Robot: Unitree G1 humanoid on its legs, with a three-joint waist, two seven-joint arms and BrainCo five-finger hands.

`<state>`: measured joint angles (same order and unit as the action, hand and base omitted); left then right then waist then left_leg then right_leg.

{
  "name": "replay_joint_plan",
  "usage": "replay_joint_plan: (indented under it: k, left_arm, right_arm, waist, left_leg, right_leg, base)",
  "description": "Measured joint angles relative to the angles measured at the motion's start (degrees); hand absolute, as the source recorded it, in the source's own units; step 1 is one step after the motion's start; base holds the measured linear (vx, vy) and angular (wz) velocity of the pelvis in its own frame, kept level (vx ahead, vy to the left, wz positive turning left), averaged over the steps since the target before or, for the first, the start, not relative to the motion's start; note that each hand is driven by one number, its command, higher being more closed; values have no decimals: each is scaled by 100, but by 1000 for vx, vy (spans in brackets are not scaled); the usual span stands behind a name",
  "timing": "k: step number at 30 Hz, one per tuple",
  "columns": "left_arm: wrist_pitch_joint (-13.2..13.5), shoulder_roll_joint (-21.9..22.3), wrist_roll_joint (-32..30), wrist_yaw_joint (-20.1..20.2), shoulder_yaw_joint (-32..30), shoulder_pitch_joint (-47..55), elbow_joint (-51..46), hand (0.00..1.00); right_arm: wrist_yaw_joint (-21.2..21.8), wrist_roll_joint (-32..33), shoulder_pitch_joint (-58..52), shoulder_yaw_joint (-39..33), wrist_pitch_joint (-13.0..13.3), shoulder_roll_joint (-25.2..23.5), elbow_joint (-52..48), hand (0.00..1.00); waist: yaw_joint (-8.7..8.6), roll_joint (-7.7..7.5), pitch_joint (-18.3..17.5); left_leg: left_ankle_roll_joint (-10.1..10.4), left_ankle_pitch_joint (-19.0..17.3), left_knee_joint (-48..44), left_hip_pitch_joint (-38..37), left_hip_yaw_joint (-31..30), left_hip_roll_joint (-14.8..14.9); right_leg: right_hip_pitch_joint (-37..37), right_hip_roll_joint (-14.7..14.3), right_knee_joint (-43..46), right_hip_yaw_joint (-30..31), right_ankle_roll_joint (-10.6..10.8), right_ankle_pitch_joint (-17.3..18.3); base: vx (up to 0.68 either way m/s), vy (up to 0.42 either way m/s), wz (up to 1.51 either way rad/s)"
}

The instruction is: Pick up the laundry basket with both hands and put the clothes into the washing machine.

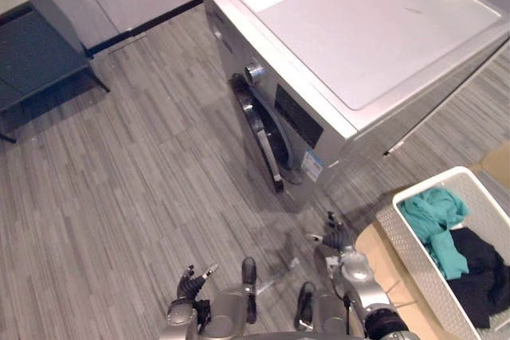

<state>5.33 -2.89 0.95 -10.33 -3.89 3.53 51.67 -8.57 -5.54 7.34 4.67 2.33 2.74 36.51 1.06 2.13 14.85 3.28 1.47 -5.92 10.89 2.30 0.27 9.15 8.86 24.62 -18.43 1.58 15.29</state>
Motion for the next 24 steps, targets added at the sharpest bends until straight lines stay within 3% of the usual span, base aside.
replay_joint_plan:
  k: [7, 8, 11, 15, 19, 24]
  left_arm:
    - [112, 45, -64, -28, 171, -3, -268, 0]
    - [158, 46, -60, -50, 173, -5, -300, 0]
    - [201, 43, -44, -112, 184, -9, -454, 0]
    - [279, 23, 71, -112, 180, -8, -529, 0]
    - [279, -48, 93, -114, 173, -9, -618, 0]
    - [279, -226, 113, -117, 410, -66, -609, 0]
  right_arm:
    - [-194, -194, 1057, -108, 18, 298, -344, 0]
    - [-311, -187, 1235, -255, 33, 384, -440, 0]
    - [-367, -172, 1466, -260, 61, 663, -444, 0]
    - [-388, 80, 1992, -290, 66, 972, -444, 0]
    - [-415, 390, 2570, -269, 92, 1240, -253, 0]
    - [-505, 530, 3622, 250, 121, 1664, 284, 0]
  waist:
    - [187, 297, 311]
    - [255, 303, 333]
    - [303, 364, 526]
    - [307, 393, 664]
    - [316, 431, 845]
    - [477, 487, 874]
  left_leg:
    - [83, 226, 51, 294, -105, -38]
    - [120, 438, 222, 379, -120, -71]
    - [141, 607, 406, 466, -280, -80]
    - [14, 707, 652, 695, -374, -182]
    - [-57, 871, 838, 770, -373, -247]
    - [-76, 1058, 913, 1074, -458, -261]
  right_leg:
    - [206, 64, 76, -210, -64, 44]
    - [384, 119, 169, -242, -73, 49]
    - [548, 164, 356, -406, -148, 117]
    - [975, 356, 743, -505, -186, 327]
    - [1161, 439, 864, -484, -166, 323]
    - [1509, 440, 944, -479, -170, 265]
  base:
    - [0, -49, 21]
    - [-94, -66, 18]
    - [-121, -66, 31]
    - [-166, -27, 25]
    - [-166, 7, 10]
    - [-96, -30, 6]
